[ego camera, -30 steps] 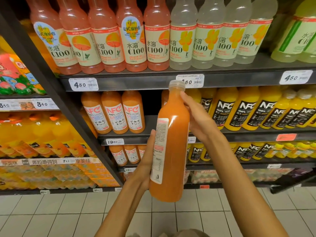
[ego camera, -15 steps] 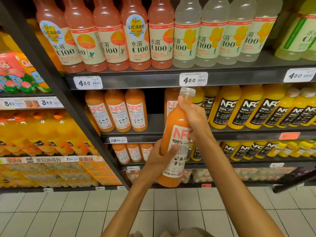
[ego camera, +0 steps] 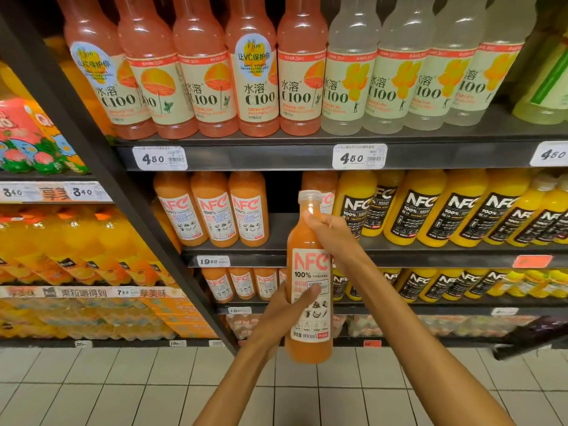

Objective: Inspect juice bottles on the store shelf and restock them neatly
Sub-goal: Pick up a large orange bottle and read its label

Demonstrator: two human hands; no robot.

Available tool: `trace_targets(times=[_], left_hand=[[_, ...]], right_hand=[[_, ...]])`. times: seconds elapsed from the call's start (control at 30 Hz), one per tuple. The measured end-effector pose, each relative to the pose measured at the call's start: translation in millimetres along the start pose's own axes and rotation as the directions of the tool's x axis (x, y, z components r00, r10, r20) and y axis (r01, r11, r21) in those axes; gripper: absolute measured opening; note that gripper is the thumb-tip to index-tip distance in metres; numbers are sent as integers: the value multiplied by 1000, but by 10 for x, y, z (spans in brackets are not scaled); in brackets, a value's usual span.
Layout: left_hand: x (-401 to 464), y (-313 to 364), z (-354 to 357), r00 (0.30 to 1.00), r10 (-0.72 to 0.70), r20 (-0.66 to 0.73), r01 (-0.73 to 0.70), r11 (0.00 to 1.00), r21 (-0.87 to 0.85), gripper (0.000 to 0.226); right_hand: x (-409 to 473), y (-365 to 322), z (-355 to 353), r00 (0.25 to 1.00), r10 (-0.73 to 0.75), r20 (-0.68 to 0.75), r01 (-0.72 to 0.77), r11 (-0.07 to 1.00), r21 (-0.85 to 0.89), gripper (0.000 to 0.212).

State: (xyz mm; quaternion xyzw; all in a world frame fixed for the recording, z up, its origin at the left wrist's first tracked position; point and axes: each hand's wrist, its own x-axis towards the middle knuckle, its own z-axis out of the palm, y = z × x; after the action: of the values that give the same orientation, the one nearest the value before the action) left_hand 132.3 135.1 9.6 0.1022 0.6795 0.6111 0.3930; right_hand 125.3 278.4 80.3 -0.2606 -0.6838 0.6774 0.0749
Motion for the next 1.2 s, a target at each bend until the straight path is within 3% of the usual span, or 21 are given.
trace_targets(times=[0.23, 0.37, 0.6, 0.7, 0.97, 1.2], left_hand=[[393, 64, -258, 978, 165, -128, -140, 972, 189, 52], [606, 120, -332, 938, 255, -233, -215, 959, 187, 39], [910, 166, -355, 851, 310, -423, -208, 940, 270, 56], [987, 196, -332, 852, 285, -439, -191, 950, 246, 58], [1102, 173, -211, 769, 286, -572, -181, 955, 234, 52], [1166, 133, -63, 712, 327, -622, -220, 944, 245, 61]], right_hand=[[249, -51, 185, 966, -251, -64, 252, 968, 1, 22], [396, -95, 232, 939, -311, -145, 315, 949, 6, 15], [612, -130, 251, 913, -350, -211, 357, 934, -6, 26], [669, -119, 258, 897, -379, -226, 383, 923, -26, 33], [806, -35, 335, 914, -381, -136, 382, 924, -18, 19], [855, -185, 314, 949, -315, -23, 290, 898, -330, 31]])
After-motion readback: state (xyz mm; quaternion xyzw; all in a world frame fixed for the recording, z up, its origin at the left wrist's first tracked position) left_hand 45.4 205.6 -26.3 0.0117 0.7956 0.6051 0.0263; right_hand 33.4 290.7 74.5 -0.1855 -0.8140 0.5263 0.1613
